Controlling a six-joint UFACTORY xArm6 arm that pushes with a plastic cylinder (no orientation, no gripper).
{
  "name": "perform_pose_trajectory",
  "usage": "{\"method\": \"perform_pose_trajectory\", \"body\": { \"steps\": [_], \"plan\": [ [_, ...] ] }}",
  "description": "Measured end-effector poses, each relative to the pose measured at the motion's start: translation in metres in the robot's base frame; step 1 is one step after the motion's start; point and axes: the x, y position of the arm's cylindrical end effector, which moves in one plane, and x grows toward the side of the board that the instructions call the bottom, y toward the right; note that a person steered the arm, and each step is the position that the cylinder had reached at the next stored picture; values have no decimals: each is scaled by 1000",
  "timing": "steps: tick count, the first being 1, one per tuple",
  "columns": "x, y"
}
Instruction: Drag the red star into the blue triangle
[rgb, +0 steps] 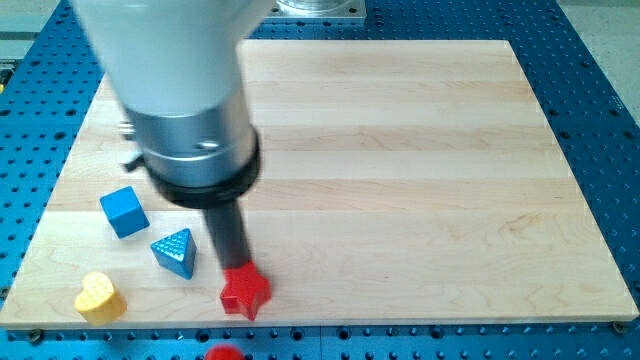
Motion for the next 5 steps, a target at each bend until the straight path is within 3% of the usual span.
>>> {"method": "perform_pose_trajectory", "body": {
  "steps": [2, 5],
  "plan": [
    [45, 54],
    [45, -50]
  ]
}}
